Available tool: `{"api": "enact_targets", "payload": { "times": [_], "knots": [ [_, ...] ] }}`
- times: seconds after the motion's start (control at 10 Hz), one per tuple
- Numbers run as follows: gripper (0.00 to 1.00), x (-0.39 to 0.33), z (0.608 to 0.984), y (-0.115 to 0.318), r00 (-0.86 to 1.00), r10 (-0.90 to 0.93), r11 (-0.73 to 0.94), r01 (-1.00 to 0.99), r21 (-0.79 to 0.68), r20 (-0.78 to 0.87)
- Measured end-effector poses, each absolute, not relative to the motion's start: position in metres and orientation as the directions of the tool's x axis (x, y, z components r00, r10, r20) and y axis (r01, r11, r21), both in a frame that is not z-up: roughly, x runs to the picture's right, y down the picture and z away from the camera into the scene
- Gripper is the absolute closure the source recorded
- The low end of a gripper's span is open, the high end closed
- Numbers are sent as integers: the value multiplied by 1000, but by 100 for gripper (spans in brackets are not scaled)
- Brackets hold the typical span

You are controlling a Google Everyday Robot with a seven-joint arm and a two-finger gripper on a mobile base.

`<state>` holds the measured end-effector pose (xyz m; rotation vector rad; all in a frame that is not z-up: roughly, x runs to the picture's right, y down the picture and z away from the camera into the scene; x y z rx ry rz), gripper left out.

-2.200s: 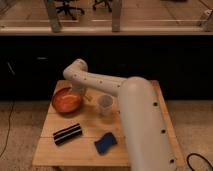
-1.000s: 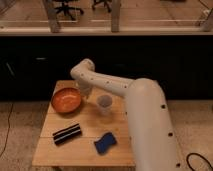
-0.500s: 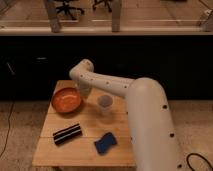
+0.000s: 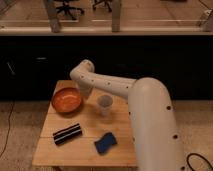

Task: Drag the ceramic bowl in a circle

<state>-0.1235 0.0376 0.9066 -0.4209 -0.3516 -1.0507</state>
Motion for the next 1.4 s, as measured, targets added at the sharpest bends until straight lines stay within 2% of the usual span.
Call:
{"api": "enact_targets", "payload": {
  "times": [0.1, 0.2, 0.3, 0.5, 0.6, 1.0, 1.1, 1.2, 1.4],
  "knots": [
    [77, -124, 906, 37, 451, -759, 429, 889, -162, 470],
    [65, -124, 905, 38, 448, -762, 426, 891, -159, 468],
    [57, -124, 904, 37, 447, -763, 426, 891, -157, 467],
    [55, -124, 903, 37, 446, -764, 426, 891, -155, 466],
    [60, -124, 903, 37, 446, -765, 427, 891, -153, 464],
    [62, -125, 902, 36, 436, -772, 420, 896, -145, 462],
    [59, -124, 902, 36, 436, -772, 419, 896, -145, 462],
    [48, -126, 903, 36, 435, -773, 419, 897, -144, 461],
    [34, -134, 904, 36, 426, -777, 411, 901, -141, 463]
  ]
}}
